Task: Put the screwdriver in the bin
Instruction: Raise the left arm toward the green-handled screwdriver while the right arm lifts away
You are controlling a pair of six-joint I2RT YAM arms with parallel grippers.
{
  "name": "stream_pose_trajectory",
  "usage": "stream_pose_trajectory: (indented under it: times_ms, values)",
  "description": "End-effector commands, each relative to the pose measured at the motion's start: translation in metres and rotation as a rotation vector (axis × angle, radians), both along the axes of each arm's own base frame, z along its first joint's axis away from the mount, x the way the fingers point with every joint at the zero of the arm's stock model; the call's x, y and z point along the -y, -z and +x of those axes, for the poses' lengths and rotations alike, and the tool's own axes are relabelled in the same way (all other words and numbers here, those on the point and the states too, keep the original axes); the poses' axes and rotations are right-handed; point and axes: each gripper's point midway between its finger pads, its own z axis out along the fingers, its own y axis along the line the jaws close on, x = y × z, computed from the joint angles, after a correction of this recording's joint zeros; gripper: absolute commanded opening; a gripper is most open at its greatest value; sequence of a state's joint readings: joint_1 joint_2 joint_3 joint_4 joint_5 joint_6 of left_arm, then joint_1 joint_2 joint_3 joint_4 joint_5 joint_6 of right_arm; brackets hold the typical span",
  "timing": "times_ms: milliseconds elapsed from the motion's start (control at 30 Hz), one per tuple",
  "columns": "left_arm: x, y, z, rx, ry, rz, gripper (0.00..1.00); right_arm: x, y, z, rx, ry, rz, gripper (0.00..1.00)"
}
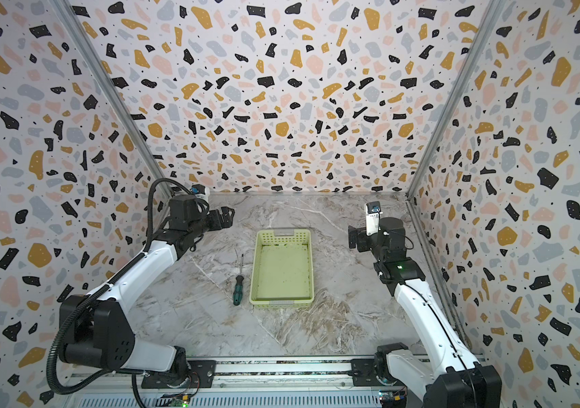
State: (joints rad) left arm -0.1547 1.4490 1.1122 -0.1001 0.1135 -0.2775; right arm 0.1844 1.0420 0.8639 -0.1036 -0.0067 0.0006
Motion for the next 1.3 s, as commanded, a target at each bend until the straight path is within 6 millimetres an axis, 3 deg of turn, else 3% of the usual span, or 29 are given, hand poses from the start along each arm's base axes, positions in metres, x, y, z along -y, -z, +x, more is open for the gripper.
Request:
stream_pose_trajectory:
  times_ms: [0, 100, 233, 567, 767, 1033, 1267]
  values:
    - [-0.001, -0.009, 0.0, 0.004, -0.021, 0.031, 1.0, -0.004, -0.011, 0.002, 0.016, -0.001, 0.039, 0.99]
    - [0.004, -0.005, -0.005, -0.022, -0.026, 0.056, 1.0, -0.005, -0.009, 0.003, 0.012, -0.001, 0.042, 0.99]
    - [0.014, 0.017, -0.027, -0.147, 0.012, -0.001, 1.0, -0.005, -0.006, 0.003, 0.003, 0.005, 0.034, 0.99]
    - [-0.007, 0.061, -0.096, -0.328, -0.02, 0.058, 1.0, -0.015, 0.001, 0.006, -0.1, -0.002, 0.114, 0.99]
    - [-0.009, 0.09, -0.126, -0.378, -0.026, 0.037, 0.97, -0.02, 0.007, -0.001, -0.128, -0.002, 0.152, 0.99]
    - [-0.004, 0.115, -0.152, -0.404, -0.029, 0.022, 0.96, -0.029, 0.026, -0.007, -0.157, -0.021, 0.2, 0.99]
    - [0.009, 0.132, -0.162, -0.426, -0.004, 0.024, 0.96, -0.03, 0.046, -0.02, -0.186, 0.004, 0.243, 0.99]
